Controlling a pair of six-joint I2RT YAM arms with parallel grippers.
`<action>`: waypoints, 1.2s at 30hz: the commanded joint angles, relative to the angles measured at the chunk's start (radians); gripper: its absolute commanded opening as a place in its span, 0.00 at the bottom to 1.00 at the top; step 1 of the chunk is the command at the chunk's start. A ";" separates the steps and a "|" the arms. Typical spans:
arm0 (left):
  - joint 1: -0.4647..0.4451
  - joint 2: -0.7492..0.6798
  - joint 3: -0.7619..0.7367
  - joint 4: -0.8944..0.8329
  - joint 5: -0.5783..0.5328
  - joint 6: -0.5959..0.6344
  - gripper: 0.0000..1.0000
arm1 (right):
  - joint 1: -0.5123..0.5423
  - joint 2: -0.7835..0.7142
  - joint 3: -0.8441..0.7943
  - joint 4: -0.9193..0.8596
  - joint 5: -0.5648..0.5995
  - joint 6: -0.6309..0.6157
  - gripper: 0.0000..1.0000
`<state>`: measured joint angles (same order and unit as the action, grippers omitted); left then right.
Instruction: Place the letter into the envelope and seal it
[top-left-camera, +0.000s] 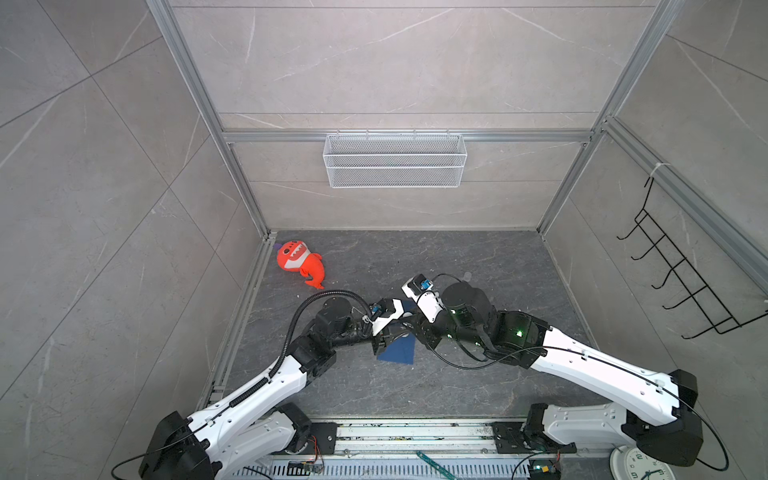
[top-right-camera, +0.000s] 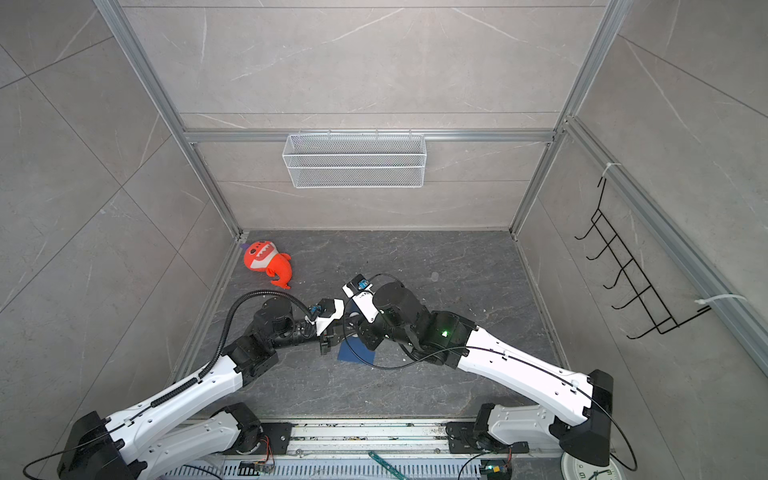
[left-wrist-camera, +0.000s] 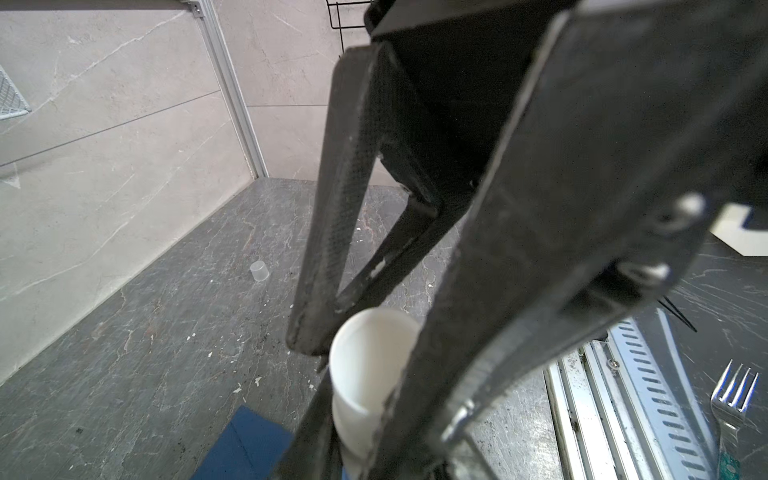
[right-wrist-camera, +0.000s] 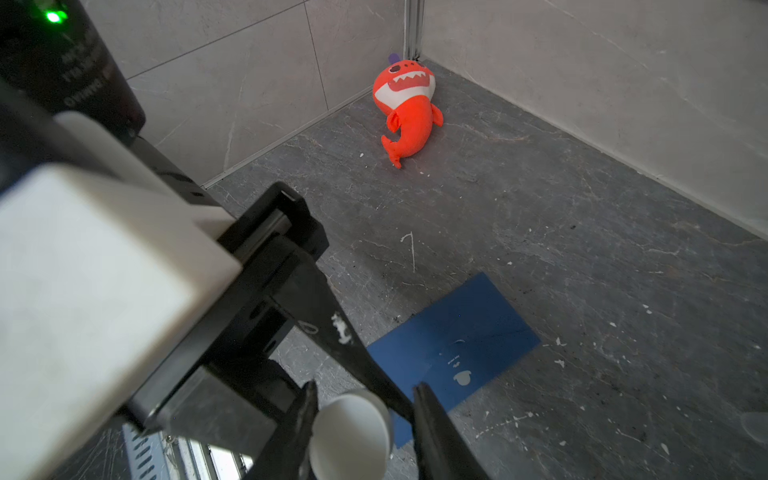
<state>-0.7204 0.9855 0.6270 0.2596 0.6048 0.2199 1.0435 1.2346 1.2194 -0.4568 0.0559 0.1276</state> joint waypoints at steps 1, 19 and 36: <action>-0.003 -0.012 0.039 0.024 0.019 -0.014 0.00 | 0.004 0.014 0.026 0.009 -0.003 0.012 0.27; -0.003 -0.028 -0.012 0.099 -0.023 -0.059 0.30 | 0.003 -0.033 0.013 0.055 0.045 0.099 0.00; -0.004 -0.017 -0.033 0.114 -0.042 -0.070 0.22 | 0.003 -0.034 0.022 0.066 0.010 0.142 0.00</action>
<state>-0.7204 0.9665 0.5858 0.3225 0.5686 0.1513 1.0466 1.2060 1.2205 -0.4126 0.0753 0.2470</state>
